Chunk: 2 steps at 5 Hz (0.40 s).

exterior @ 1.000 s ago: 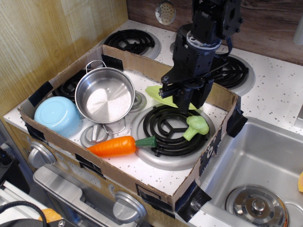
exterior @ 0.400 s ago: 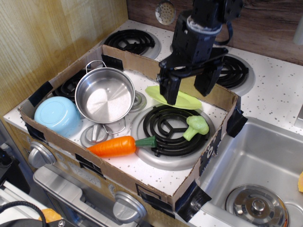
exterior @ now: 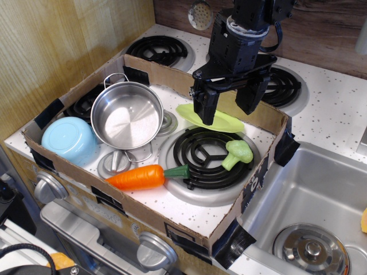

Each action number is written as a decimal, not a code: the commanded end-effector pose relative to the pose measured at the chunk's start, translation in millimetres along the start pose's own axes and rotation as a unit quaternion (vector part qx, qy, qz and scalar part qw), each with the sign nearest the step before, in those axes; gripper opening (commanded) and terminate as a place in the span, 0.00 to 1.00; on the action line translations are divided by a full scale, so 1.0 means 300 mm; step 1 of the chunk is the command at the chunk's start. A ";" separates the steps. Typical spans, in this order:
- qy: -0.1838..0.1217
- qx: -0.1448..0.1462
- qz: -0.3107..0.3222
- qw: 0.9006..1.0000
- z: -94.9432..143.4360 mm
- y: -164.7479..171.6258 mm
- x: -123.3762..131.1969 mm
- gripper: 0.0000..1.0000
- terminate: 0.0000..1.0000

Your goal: Take broccoli out of pan

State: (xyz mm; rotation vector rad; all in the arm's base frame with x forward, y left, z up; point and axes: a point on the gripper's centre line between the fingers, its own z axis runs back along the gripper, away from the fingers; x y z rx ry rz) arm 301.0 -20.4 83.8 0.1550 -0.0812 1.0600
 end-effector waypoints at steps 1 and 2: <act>-0.013 -0.036 0.008 0.999 0.092 -0.026 0.030 1.00 0.00; -0.013 -0.036 0.008 0.999 0.092 -0.026 0.030 1.00 1.00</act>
